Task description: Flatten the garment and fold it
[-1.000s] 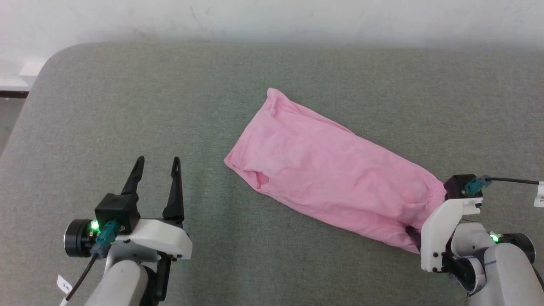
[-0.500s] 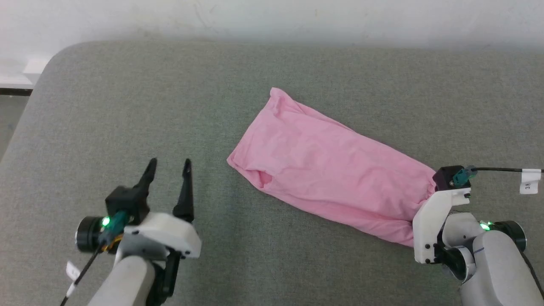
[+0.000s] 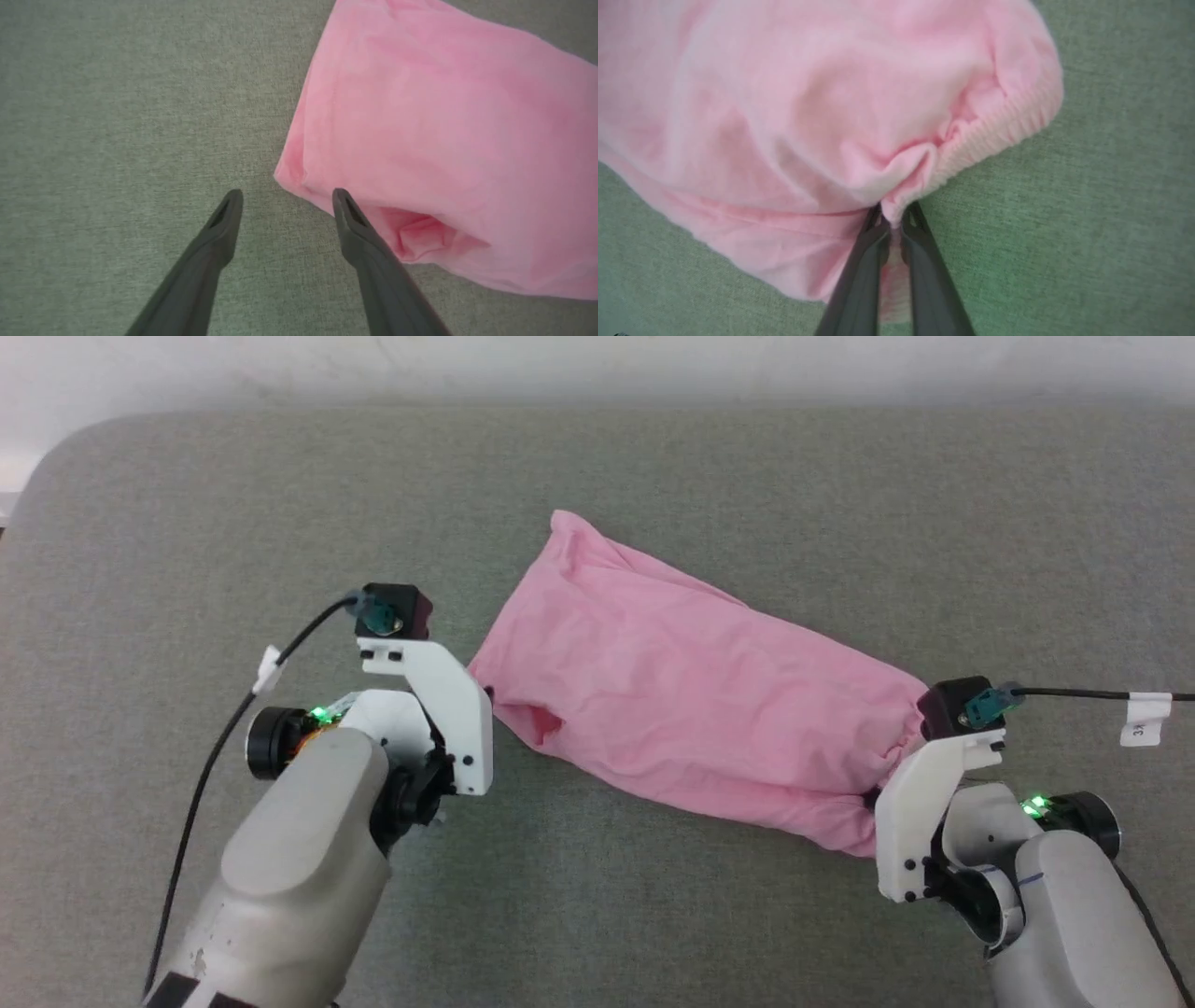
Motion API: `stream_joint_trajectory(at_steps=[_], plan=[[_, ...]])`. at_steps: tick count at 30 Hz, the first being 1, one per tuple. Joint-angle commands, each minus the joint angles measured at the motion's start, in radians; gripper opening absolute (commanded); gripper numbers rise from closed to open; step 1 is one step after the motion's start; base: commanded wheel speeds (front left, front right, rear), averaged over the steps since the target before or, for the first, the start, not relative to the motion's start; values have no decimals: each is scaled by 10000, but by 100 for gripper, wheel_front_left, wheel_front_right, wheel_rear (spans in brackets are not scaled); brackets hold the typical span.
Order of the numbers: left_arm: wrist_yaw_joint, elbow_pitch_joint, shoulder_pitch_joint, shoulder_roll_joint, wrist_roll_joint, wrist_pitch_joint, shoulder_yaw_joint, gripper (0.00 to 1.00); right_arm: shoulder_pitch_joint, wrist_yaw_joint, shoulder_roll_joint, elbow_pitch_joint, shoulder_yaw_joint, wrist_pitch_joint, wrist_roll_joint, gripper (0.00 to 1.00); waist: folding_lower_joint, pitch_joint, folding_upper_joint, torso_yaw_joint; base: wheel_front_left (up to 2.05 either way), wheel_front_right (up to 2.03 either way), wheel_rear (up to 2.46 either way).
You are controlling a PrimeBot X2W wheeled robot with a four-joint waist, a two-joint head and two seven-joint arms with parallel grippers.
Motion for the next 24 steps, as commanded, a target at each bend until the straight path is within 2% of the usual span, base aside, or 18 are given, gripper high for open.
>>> stream_joint_trajectory(at_steps=[1,4,11,12,13,14,19,24], plan=[[52,179,-280,4,-68,338,-58,100,47,-6,17,48,117,37,118,0,-2,159,-2,-199,0,0,0],[-11,559,-618,-19,-143,1124,-221,100,101,-6,-107,-96,141,23,206,0,-2,271,-2,-294,0,0,0],[-68,1262,-883,-148,-147,1481,-431,100,153,-6,-257,-310,193,64,312,0,-2,526,-2,-377,0,0,0],[-95,1384,-880,-163,-176,1533,-449,94,152,-6,-270,-330,210,64,326,0,-2,552,-2,-382,0,0,0],[-133,1503,-871,-170,-201,1587,-474,39,150,-6,-278,-348,225,65,346,0,-2,572,-2,-383,0,0,0],[-186,1599,-857,-184,-232,1623,-497,0,148,-6,-285,-364,236,62,368,0,-2,586,-2,-380,0,0,0],[-389,1810,-808,-232,-473,1343,-361,0,171,-6,-397,-401,268,51,444,0,-2,580,-2,-246,0,0,0],[-436,1684,-716,-274,-934,681,168,0,208,-6,-717,-424,515,44,671,0,-2,380,-2,38,0,0,0]])
